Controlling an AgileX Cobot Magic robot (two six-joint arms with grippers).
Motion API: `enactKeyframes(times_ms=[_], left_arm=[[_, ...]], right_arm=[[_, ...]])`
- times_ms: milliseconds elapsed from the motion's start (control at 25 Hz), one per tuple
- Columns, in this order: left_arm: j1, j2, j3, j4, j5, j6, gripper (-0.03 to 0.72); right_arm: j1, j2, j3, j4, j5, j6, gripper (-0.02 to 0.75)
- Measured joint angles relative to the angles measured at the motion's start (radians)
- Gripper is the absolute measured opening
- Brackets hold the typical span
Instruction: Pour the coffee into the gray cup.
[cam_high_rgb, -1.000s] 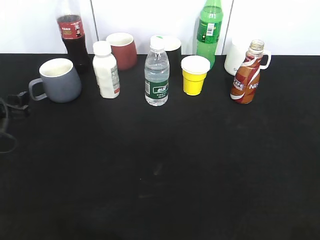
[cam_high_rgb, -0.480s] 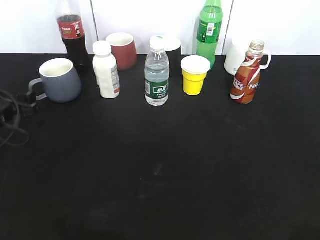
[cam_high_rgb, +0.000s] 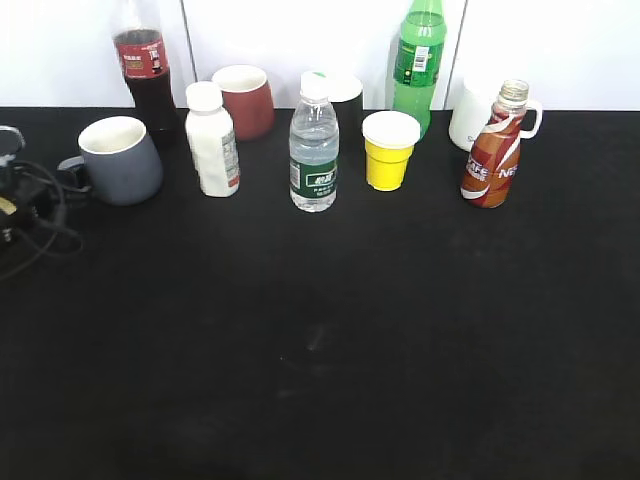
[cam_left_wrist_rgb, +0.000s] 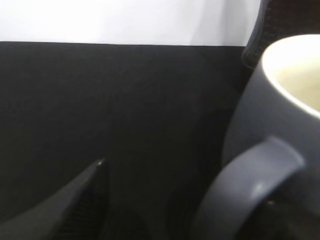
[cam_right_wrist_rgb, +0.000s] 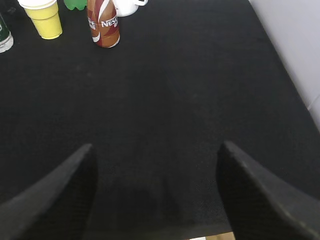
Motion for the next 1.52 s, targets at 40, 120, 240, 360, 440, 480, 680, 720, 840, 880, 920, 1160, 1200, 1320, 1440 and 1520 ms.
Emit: enactKeyframes(times_ms=[40, 120, 240, 360, 440, 480, 680, 720, 840, 880, 920, 1160, 1200, 1320, 1440, 1520], left_arm=[[0.0, 0.013, -0.024, 0.0, 0.012, 0.0, 0.531], [0.0, 0.026, -0.059, 0.0, 0.034, 0.0, 0.487], [0.0, 0.029, -0.073, 0.043, 0.043, 0.0, 0.316], [0.002, 0.031, -0.074, 0.098, 0.042, 0.0, 0.079], [0.002, 0.033, -0.074, 0.104, 0.033, 0.0, 0.078], [0.002, 0.038, -0.074, 0.106, 0.019, 0.0, 0.078], [0.002, -0.016, -0.045, 0.12, 0.024, 0.006, 0.052], [0.002, -0.052, -0.028, 0.125, 0.02, 0.006, 0.05], [0.002, -0.141, 0.061, 0.123, -0.01, 0.006, 0.05], [0.002, -0.175, 0.107, 0.123, -0.028, 0.006, 0.05], [0.002, -0.213, 0.153, 0.125, -0.044, 0.006, 0.05], [-0.025, -0.409, 0.359, 0.282, -0.124, 0.006, 0.048], [-0.057, -0.413, 0.362, 0.308, -0.134, 0.006, 0.048], [-0.195, -0.413, 0.363, 0.324, -0.157, 0.006, 0.048], [-0.317, -0.413, 0.363, 0.324, -0.158, 0.006, 0.048], [-0.376, -0.413, 0.363, 0.326, -0.161, 0.006, 0.048]], right_arm=[[0.0, 0.0, 0.0, 0.0, 0.0, 0.0, 0.554], [0.0, 0.0, 0.0, 0.0, 0.0, 0.0, 0.554], [0.0, 0.0, 0.0, 0.0, 0.0, 0.0, 0.554], [0.0, 0.0, 0.0, 0.0, 0.0, 0.0, 0.554], [0.0, 0.0, 0.0, 0.0, 0.0, 0.0, 0.554], [0.0, 0.0, 0.0, 0.0, 0.0, 0.0, 0.554], [0.0, 0.0, 0.0, 0.0, 0.0, 0.0, 0.554], [0.0, 0.0, 0.0, 0.0, 0.0, 0.0, 0.554], [0.0, 0.0, 0.0, 0.001, 0.0, 0.0, 0.554], [0.0, 0.0, 0.0, 0.001, 0.0, 0.0, 0.554], [0.0, 0.0, 0.0, 0.001, 0.0, 0.0, 0.554], [0.0, 0.0, 0.0, 0.003, 0.0, 0.001, 0.554], [0.0, 0.0, 0.0, 0.003, 0.0, 0.001, 0.554], [0.0, 0.0, 0.0, 0.003, 0.0, 0.001, 0.554], [0.0, 0.0, 0.0, 0.003, 0.0, 0.001, 0.554], [0.0, 0.0, 0.0, 0.003, 0.0, 0.001, 0.554]])
